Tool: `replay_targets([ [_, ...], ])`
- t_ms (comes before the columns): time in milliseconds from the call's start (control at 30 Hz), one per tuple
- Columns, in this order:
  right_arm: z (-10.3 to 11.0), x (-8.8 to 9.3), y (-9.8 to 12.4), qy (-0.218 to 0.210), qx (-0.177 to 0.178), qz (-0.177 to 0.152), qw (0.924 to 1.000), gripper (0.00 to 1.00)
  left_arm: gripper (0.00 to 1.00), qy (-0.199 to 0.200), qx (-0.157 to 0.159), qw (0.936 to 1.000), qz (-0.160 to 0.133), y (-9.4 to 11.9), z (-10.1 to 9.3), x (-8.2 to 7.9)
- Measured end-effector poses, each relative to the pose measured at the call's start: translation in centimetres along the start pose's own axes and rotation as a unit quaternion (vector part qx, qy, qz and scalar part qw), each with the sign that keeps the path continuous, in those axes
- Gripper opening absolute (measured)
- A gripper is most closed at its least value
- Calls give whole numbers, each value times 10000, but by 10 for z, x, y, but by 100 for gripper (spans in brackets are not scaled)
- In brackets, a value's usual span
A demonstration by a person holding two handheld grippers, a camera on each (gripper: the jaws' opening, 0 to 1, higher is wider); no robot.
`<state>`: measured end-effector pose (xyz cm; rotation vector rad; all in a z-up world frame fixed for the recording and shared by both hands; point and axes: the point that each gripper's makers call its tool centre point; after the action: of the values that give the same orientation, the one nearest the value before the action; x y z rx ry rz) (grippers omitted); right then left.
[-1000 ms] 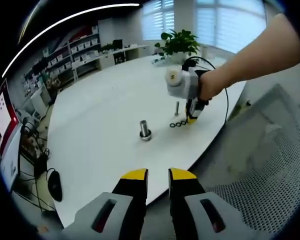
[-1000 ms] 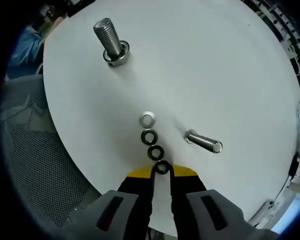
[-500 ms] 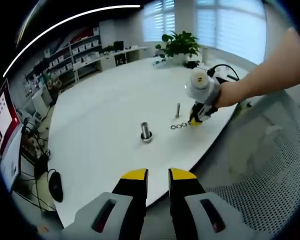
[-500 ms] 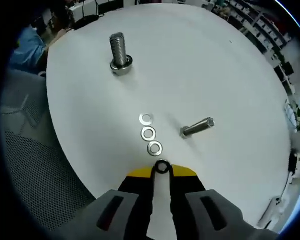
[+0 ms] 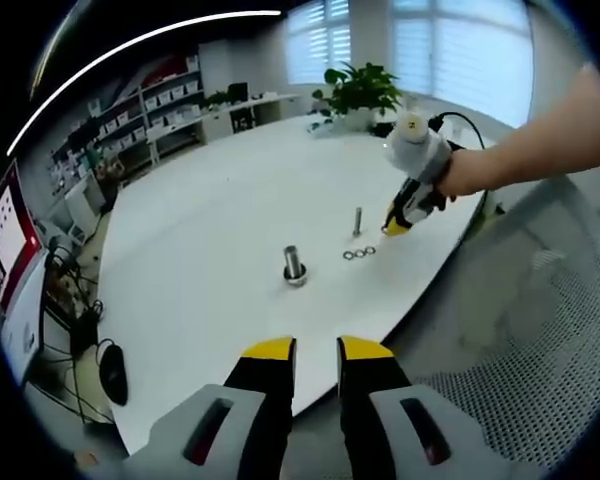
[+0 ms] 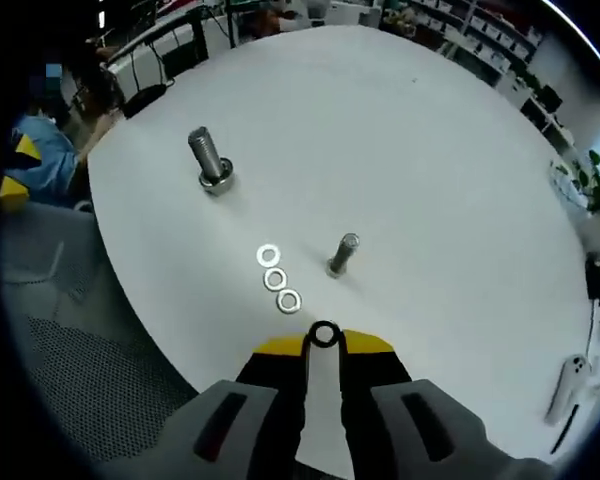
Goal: Place the washer onto the threaded stud by aligning its center hole with the stud, sliding it down to the base, and recovering from edge contact or off-axis alignment until the washer reaches the visible bottom stop.
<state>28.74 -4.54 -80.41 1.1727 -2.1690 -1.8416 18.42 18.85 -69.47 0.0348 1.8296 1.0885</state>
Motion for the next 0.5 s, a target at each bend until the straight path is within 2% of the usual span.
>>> replay_targets([
  [300,-15,-31,19,4,117,-611,9981,13,14,3,-5,10000,5,0,0,0],
  [500,-12,-49,24,62,47,-864,9962,13,14,5,-12,10000,39,0,-1,2],
])
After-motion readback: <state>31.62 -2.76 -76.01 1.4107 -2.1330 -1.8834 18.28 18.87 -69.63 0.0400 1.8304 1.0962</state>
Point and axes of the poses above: the point that each gripper's makers call its tool centre point, and the gripper's own axes: y roughly backward along the fingers, z roughly to its left, x roughly out of its underside, and after that the axes turned 14 degrees about x, right-handed
